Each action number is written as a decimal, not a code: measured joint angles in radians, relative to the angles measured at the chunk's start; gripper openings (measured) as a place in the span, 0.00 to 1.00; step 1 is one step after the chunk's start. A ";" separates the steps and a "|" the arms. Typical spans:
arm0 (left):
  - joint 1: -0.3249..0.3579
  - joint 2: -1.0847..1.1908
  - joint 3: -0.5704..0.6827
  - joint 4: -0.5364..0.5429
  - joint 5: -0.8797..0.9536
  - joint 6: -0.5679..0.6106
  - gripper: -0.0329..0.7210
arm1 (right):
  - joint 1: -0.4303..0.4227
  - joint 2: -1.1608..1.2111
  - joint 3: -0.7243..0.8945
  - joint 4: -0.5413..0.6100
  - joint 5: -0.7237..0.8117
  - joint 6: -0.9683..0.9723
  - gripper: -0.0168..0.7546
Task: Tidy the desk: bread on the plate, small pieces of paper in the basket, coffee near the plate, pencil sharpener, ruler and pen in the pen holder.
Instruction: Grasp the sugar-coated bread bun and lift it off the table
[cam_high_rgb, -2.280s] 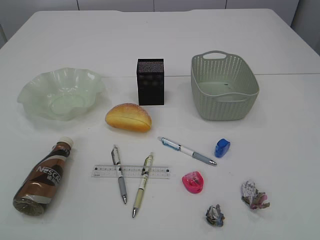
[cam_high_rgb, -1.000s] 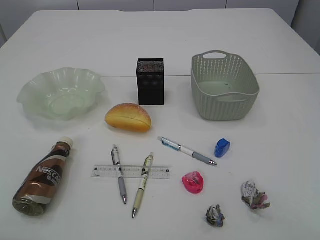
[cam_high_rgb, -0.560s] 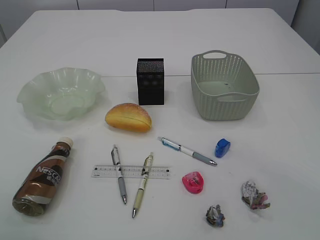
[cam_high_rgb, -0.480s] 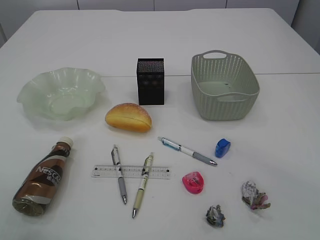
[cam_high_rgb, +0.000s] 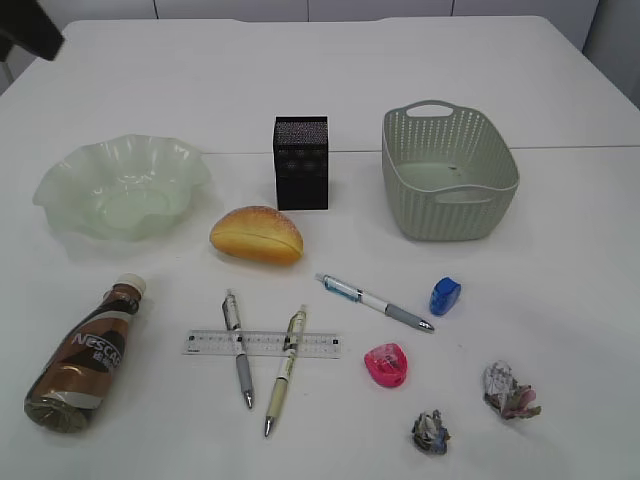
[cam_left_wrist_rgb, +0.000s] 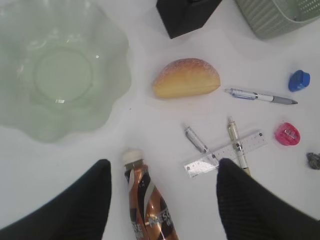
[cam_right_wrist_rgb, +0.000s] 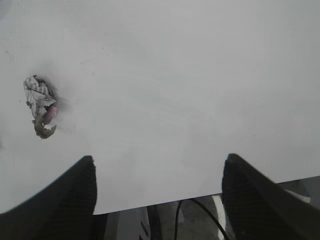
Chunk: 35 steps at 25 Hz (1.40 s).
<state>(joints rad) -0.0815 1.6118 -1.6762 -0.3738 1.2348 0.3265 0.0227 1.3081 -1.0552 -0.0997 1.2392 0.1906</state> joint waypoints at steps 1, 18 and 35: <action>-0.023 0.039 -0.031 0.000 0.000 0.033 0.69 | 0.000 0.000 0.000 0.000 0.000 0.000 0.76; -0.289 0.440 -0.114 0.175 -0.188 0.349 0.77 | 0.000 0.000 0.000 0.000 -0.001 0.000 0.76; -0.353 0.587 -0.115 0.211 -0.370 0.374 0.80 | 0.000 0.000 0.000 0.000 -0.002 0.000 0.76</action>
<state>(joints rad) -0.4347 2.1989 -1.7914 -0.1631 0.8649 0.7003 0.0227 1.3081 -1.0552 -0.0993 1.2369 0.1906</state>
